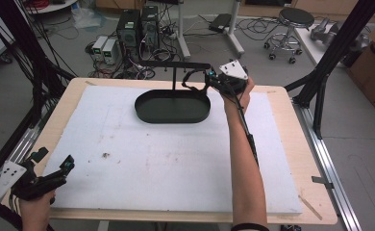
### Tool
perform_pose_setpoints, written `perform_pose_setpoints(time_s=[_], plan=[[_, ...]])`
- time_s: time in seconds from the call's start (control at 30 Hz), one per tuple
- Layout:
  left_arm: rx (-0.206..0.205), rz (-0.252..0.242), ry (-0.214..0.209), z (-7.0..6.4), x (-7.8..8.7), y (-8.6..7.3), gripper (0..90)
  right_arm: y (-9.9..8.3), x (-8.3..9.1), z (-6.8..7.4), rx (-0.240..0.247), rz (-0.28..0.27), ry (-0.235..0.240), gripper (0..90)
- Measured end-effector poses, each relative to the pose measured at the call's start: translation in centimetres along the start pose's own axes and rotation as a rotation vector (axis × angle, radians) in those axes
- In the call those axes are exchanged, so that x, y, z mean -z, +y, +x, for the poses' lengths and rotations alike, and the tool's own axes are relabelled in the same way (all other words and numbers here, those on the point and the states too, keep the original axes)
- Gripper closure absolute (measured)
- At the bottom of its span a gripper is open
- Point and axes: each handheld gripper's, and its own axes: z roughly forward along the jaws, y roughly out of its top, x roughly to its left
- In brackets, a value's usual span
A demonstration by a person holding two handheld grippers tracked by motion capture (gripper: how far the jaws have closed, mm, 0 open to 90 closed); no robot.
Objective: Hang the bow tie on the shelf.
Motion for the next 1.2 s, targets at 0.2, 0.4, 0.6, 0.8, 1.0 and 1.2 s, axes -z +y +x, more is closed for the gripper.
perform_pose_setpoints(time_s=[0.2,0.4,0.6,0.8,1.0,1.2], plan=[[-0.002,0.006,0.002,-0.1,0.0,0.2,6.4,2.0,2.7,-0.8,-0.008,0.0,0.002,15.8],[0.004,0.001,0.006,0.1,0.2,0.4,6.4,4.0,8.1,-2.3,-0.06,0.014,0.013,11.1],[-0.004,-0.008,0.001,-0.2,0.4,0.8,6.4,3.6,14.3,-3.8,-0.102,0.002,0.03,11.1],[-0.017,-0.014,-0.005,-0.4,0.7,1.2,6.4,1.8,20.6,-5.7,-0.198,-0.073,0.068,11.1],[-0.019,-0.007,-0.004,-0.4,0.5,1.0,6.4,-2.6,25.0,-6.4,-0.278,-0.063,0.066,11.1],[-0.048,0.001,-0.025,-1.0,-0.1,1.0,6.4,-7.7,27.9,-5.7,-0.312,-0.066,0.063,11.1]])
